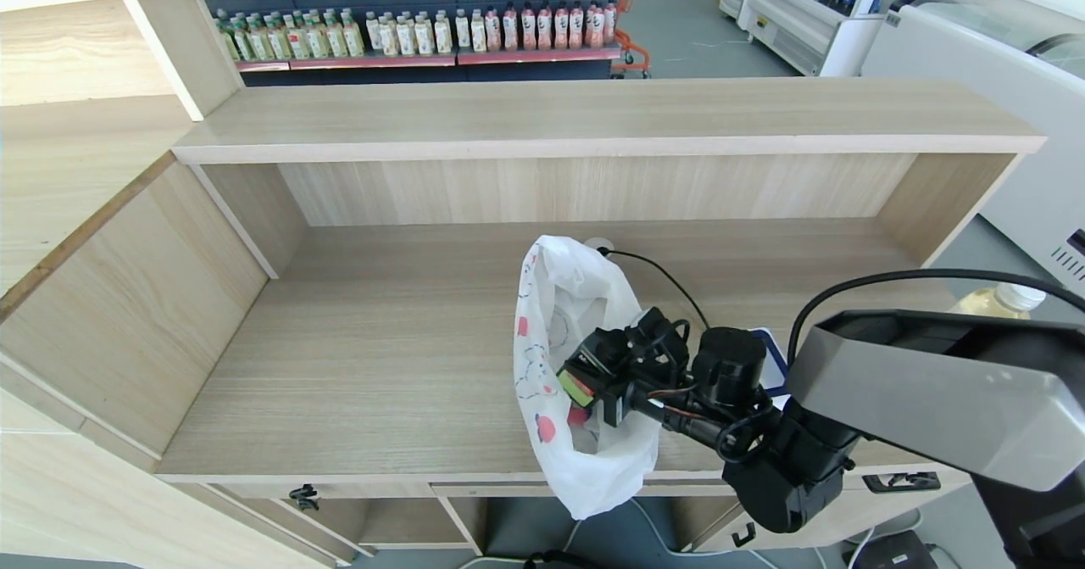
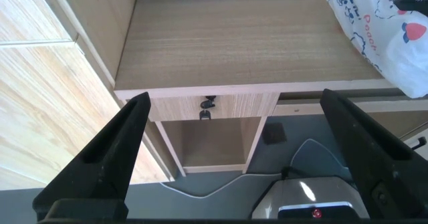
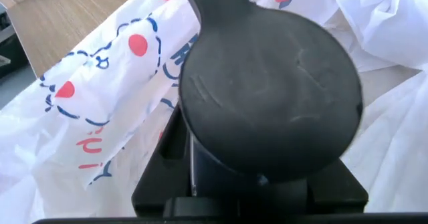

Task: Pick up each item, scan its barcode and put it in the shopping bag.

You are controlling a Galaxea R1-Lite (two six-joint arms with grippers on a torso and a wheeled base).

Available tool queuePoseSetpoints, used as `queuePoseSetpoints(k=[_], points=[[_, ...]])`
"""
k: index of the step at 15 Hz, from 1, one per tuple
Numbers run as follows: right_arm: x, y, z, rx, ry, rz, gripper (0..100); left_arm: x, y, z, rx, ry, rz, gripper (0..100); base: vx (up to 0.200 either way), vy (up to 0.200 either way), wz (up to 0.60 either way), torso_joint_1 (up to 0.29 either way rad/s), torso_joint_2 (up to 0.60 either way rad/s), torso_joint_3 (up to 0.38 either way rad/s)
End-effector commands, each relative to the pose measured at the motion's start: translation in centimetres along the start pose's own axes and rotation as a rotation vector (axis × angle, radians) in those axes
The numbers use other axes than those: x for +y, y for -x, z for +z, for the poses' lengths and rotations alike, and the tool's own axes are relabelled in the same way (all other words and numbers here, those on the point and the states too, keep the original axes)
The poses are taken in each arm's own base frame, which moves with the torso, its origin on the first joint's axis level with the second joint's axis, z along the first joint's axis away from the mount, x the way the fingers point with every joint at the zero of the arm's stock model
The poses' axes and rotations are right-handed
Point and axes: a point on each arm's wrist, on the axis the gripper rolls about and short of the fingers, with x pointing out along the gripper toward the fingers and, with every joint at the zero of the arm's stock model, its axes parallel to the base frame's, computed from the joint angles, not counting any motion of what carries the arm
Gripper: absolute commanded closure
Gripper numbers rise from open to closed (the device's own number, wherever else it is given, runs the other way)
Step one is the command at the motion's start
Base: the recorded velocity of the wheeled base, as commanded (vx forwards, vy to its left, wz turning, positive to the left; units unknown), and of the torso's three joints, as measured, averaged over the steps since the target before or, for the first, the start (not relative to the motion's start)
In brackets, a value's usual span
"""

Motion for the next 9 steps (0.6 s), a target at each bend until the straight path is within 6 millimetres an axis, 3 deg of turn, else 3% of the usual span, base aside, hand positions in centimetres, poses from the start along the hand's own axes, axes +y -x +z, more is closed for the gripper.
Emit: queuePoseSetpoints(k=[1,5,6,8,9], points=[[0.1,-0.2,-1.1,0.021,-0.008,0.010,100,0.0,0.0,0.0,0.000,0.000,0.000,0,0.000,0.000,0.00,0.000,0.00,0.000],[0.2,-0.1,-1.3,0.028,-0.006,0.011,100,0.0,0.0,0.0,0.000,0.000,0.000,0,0.000,0.000,0.00,0.000,0.00,0.000],[0.1,-0.1,-1.2,0.024,-0.004,0.011,0,0.0,0.0,0.0,0.000,0.000,0.000,0,0.000,0.000,0.00,0.000,0.00,0.000],[0.1,-0.1,-0.4,0.006,0.000,0.008,0,0.0,0.0,0.0,0.000,0.000,0.000,0,0.000,0.000,0.00,0.000,0.00,0.000],[-0.1,0.2,1.2,-0.024,0.004,0.002,0,0.0,0.0,0.0,0.000,0.000,0.000,0,0.000,0.000,0.00,0.000,0.00,0.000]])
